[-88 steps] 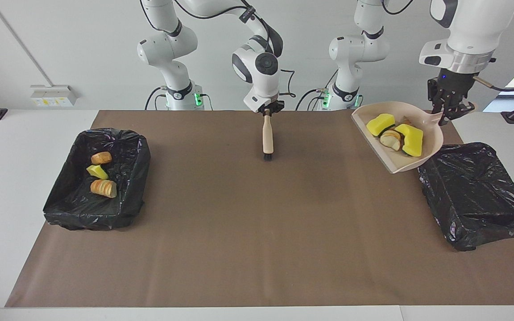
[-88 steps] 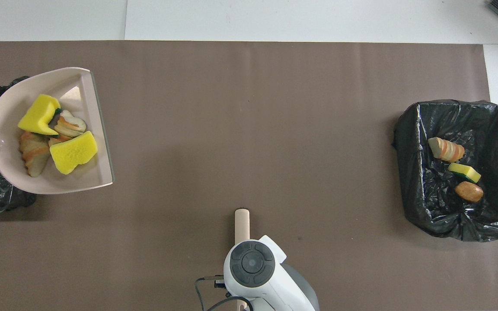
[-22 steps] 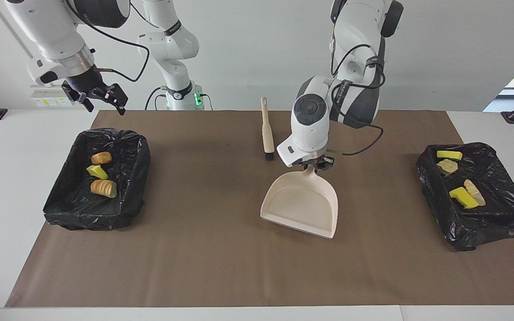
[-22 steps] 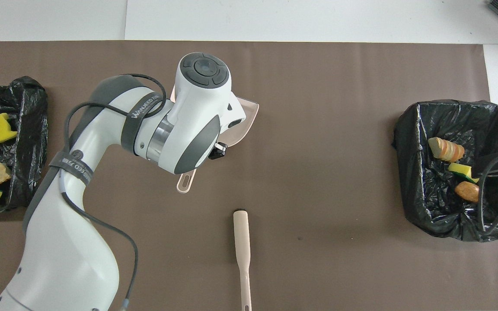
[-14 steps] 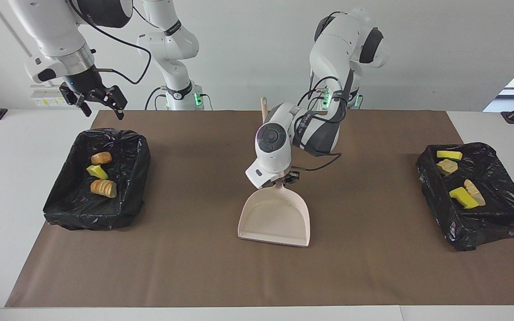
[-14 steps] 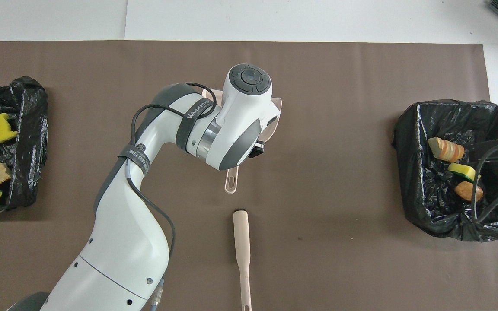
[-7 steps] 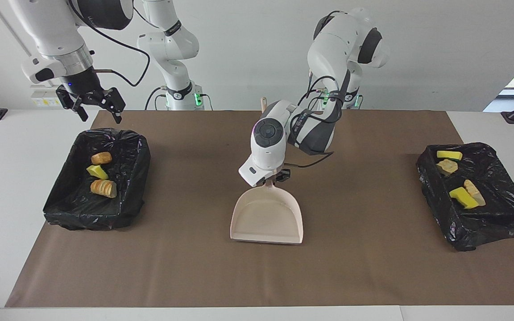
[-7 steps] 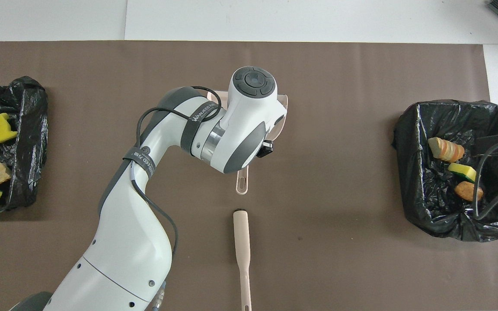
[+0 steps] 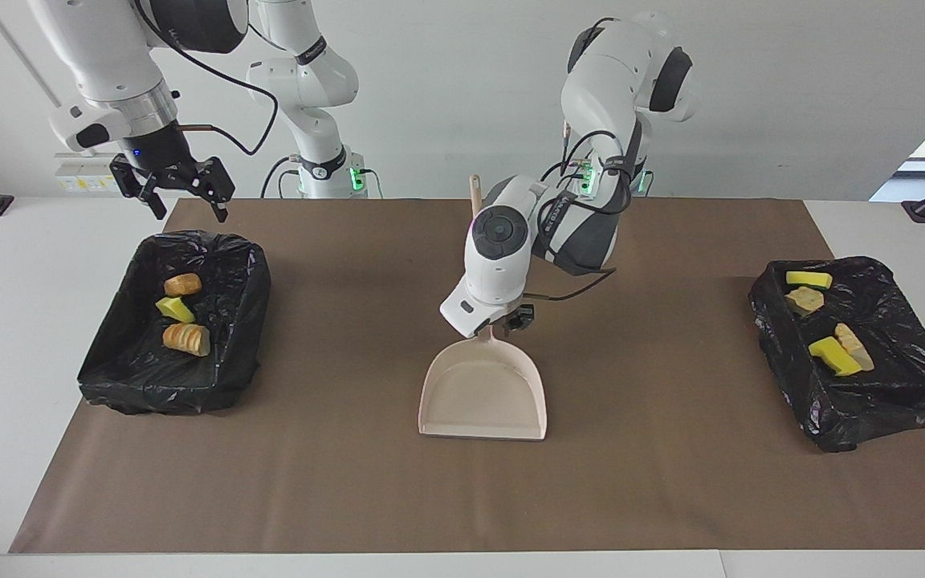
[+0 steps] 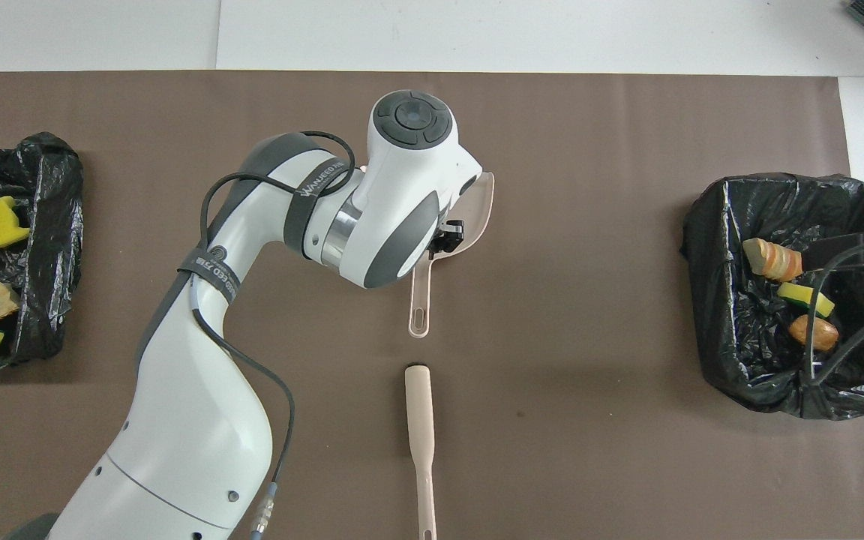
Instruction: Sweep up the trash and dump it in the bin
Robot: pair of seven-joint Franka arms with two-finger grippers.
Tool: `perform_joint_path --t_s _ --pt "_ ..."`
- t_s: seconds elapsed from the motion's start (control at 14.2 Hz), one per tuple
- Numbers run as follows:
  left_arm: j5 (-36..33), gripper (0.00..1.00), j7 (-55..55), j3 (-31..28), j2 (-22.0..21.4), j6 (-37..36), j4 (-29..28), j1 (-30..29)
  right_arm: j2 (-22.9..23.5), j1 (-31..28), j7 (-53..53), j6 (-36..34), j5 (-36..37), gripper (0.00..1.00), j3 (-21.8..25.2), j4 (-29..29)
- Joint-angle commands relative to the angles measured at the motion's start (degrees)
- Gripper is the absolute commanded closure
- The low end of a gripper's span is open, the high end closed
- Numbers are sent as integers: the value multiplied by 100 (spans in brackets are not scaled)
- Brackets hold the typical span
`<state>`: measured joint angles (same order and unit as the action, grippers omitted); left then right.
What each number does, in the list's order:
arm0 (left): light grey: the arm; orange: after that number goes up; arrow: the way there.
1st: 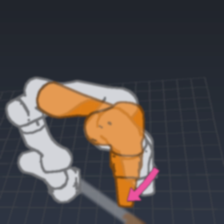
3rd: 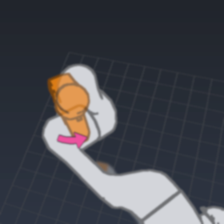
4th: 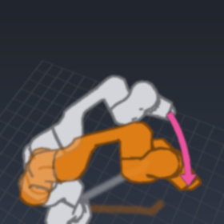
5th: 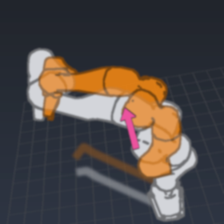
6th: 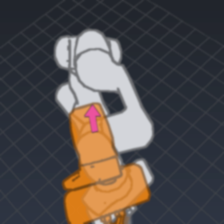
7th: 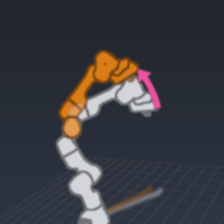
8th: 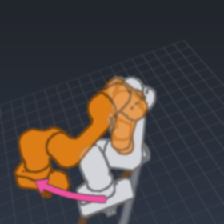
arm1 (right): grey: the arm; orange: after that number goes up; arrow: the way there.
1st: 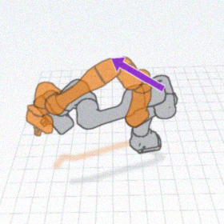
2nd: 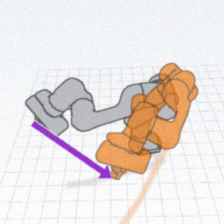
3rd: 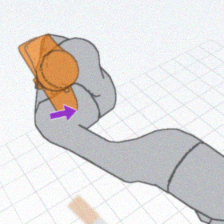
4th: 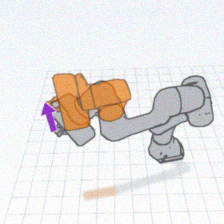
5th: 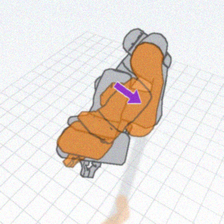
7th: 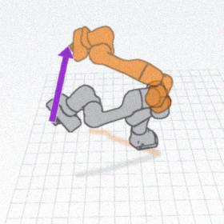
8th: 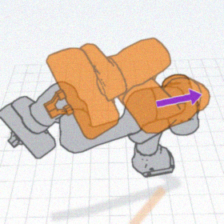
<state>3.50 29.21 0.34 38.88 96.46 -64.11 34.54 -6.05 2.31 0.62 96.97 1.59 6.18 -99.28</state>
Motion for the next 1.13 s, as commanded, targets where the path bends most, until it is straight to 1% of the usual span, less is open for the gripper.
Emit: perform_joint_path --t_s 0.0,0.14,0.35,0.49,0.71,0.78,0.92,0.99,1.06 --pt "46 0 -47 -8 -1160 -48 -1003 -359 -10 -20 175 -2 -44 0 6 -30" --pt "28 0 -38 -17 -1793 -118 -1628 -553 -10 -20 175 -2 -44 0 6 -30" --pt "-33 0 -64 -17 -2883 -110 -2560 -1001 -10 -20 166 -2 -44 0 6 -30" --pt "-410 0 -300 -8 -3403 -171 -2878 -1151 -1 -20 175 -2 -44 0 6 -30" --pt "-429 0 -1072 -8 -3826 -574 -2949 -1581 -10 -20 175 -2 -44 0 6 -30" --pt "-429 0 -1449 -8 -4001 -706 -3054 -1774 -1 -20 175 -2 -44 0 6 -30" --pt "-429 0 -2144 -8 -4449 -734 -3414 -2187 -1 -20 166 -2 -44 0 6 -30" --pt "-429 0 -2504 -8 -4581 -769 -3528 -2389 -10 -20 175 -2 -44 0 6 -21" --pt "-429 0 -2882 -8 -4618 -935 -3547 -2556 -10 -20 175 -2 -44 0 6 -30"
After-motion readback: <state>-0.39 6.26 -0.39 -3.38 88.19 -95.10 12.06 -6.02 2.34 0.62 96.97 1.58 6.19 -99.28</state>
